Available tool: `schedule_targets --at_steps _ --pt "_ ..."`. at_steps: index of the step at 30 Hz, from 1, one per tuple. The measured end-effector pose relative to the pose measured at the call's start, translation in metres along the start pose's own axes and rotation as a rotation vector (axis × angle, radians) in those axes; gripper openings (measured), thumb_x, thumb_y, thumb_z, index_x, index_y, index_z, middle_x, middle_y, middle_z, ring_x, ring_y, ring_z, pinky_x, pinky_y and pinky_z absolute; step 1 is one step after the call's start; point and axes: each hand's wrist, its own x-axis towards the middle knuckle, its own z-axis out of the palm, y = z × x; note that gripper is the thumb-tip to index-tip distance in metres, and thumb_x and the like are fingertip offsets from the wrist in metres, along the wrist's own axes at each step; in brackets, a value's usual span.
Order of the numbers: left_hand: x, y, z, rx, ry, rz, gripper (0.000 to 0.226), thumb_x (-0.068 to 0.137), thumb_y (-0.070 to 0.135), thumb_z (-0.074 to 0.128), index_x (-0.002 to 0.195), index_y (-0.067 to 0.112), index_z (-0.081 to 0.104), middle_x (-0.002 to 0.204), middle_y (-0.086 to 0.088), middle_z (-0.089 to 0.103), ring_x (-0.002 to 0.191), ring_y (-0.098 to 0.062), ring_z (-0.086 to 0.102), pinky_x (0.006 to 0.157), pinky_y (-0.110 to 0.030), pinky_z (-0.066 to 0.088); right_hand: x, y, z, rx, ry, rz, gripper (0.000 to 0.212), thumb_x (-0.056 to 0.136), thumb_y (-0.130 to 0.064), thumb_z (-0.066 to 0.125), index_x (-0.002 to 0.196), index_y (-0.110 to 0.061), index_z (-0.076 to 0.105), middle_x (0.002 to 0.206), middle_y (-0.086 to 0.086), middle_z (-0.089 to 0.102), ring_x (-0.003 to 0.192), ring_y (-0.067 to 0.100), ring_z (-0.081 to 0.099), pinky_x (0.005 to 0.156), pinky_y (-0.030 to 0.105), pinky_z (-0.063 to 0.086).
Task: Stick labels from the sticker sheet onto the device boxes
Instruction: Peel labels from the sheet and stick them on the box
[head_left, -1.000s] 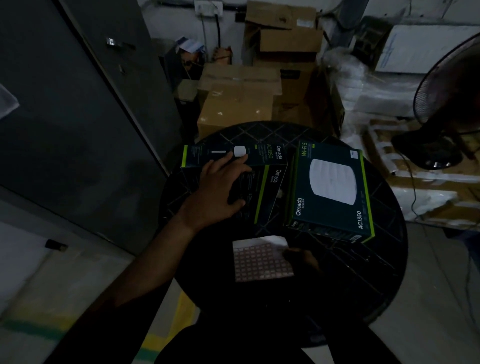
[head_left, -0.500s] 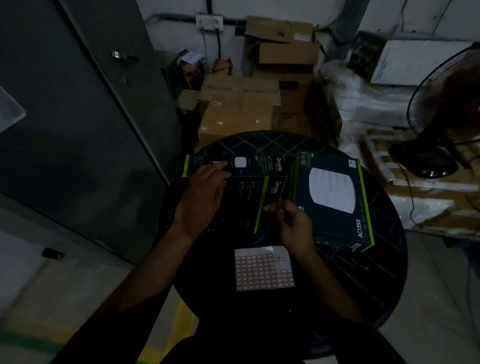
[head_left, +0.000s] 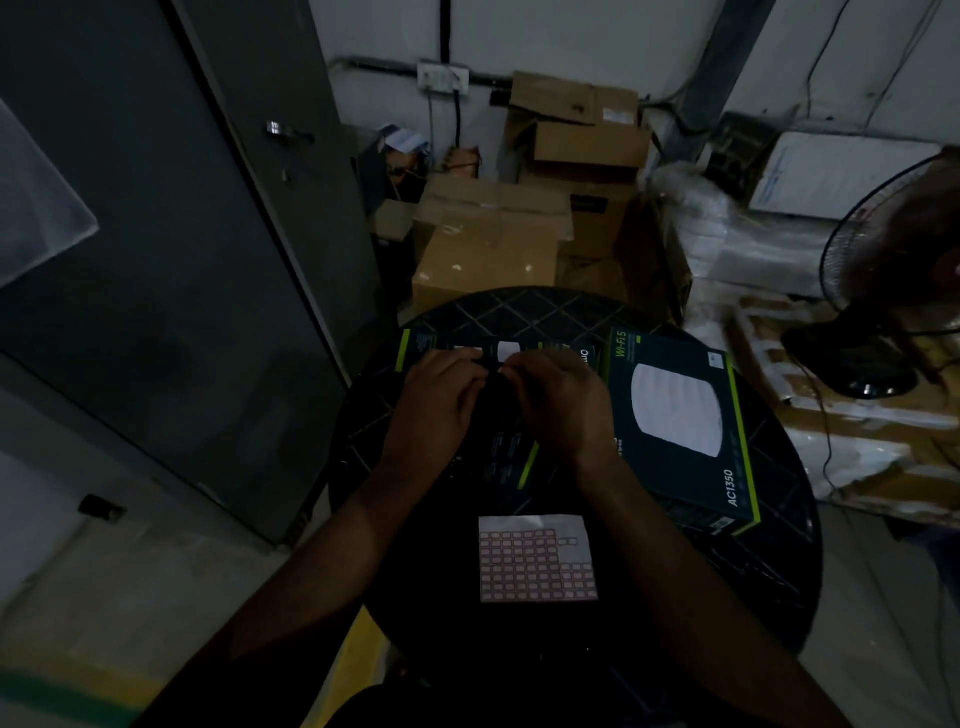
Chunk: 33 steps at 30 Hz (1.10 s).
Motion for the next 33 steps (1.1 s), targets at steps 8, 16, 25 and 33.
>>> schedule_targets --at_steps 8,16,25,33 --pt "0.004 0.0 -0.001 -0.038 0.022 0.002 0.014 0.086 0.003 0.064 0.095 0.009 0.073 0.116 -0.007 0.069 0.108 -0.023 0.058 0.097 -0.027 0.04 0.005 -0.003 -0.002 -0.069 -0.065 -0.085 0.017 0.091 -0.027 0.065 0.089 -0.012 0.074 0.085 0.008 0.066 0.078 0.029 0.065 0.054 0.041 0.056" --pt "0.006 -0.004 0.0 -0.038 0.012 0.02 0.015 0.089 0.009 0.061 0.097 0.01 0.073 0.117 -0.005 0.068 0.108 -0.019 0.056 0.096 -0.024 0.038 0.006 0.001 -0.014 -0.032 -0.214 -0.12 0.021 0.085 -0.028 0.072 0.104 -0.018 0.076 0.102 0.005 0.068 0.095 0.026 0.064 0.065 0.037 0.056" --pt "0.007 -0.006 0.003 -0.042 0.02 0.014 0.013 0.089 0.01 0.063 0.096 0.013 0.073 0.117 -0.004 0.068 0.109 -0.02 0.058 0.097 -0.028 0.042 0.018 0.0 -0.016 0.159 -0.203 0.087 0.02 0.091 -0.034 0.062 0.096 -0.024 0.078 0.094 0.001 0.074 0.085 0.019 0.067 0.07 0.04 0.056" --pt "0.007 -0.005 0.001 -0.064 0.022 0.004 0.013 0.085 0.003 0.068 0.094 0.011 0.074 0.116 -0.004 0.069 0.107 -0.019 0.057 0.095 -0.027 0.043 0.015 0.003 -0.005 0.036 -0.218 0.021 0.017 0.084 -0.039 0.068 0.092 -0.027 0.078 0.089 -0.002 0.071 0.083 0.02 0.065 0.06 0.037 0.055"
